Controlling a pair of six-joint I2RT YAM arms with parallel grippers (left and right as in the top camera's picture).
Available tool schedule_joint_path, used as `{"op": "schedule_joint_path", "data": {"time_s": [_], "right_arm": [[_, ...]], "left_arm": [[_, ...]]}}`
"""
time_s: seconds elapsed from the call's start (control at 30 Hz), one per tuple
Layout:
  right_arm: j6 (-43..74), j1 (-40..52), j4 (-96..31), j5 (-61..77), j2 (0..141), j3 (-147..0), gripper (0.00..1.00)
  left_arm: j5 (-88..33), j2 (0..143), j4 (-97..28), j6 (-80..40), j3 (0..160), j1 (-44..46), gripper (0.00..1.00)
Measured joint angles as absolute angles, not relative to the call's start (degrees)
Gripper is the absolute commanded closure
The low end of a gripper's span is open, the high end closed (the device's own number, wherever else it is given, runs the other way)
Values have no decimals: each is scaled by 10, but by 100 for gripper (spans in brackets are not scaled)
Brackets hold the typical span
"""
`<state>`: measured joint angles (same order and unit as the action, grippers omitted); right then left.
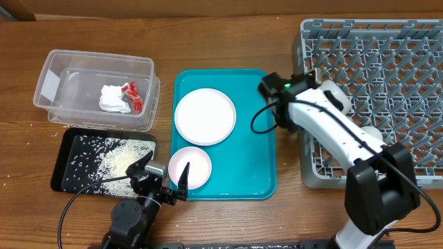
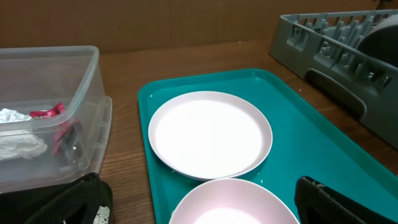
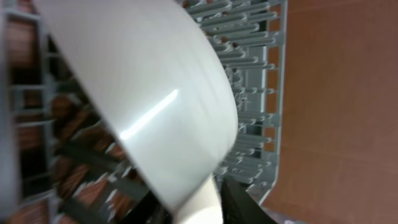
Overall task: Sort waste into correct bins and load items into the dishwasher
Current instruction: 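Reach the right gripper to the pink bowl and grip its rim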
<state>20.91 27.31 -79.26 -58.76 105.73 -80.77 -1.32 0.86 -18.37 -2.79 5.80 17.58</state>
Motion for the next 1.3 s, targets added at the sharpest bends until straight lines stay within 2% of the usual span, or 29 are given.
{"op": "schedule_joint_path", "data": {"time_s": [0.1, 0.2, 0.53, 0.67, 0.73, 0.8, 0.9, 1.07, 1.3], "right_arm": [[227, 301, -812, -574, 1057, -808, 53], [246, 326, -827, -565, 1058, -808, 49], [311, 362, -846, -445, 1060, -863, 50], [319, 362, -820, -336, 1060, -930, 51], [321, 362, -791, -260, 1060, -949, 56], [322, 362, -757, -164, 1060, -952, 57], [317, 363, -692, -30, 1060, -936, 57], [330, 386, -628, 115, 1061, -874, 54], [352, 457, -547, 189, 1061, -787, 52]], "left_arm": [[-13, 9, -184, -28, 58, 176, 0], [-13, 9, -184, -28, 58, 176, 0], [-13, 9, -184, -28, 58, 176, 0], [-13, 9, -183, -28, 58, 176, 0], [-13, 9, -184, -28, 58, 176, 0], [-13, 9, -184, -28, 58, 176, 0], [-13, 8, -184, -28, 58, 176, 0], [-13, 8, -184, -28, 58, 176, 0], [-13, 9, -184, -28, 58, 176, 0]]}}
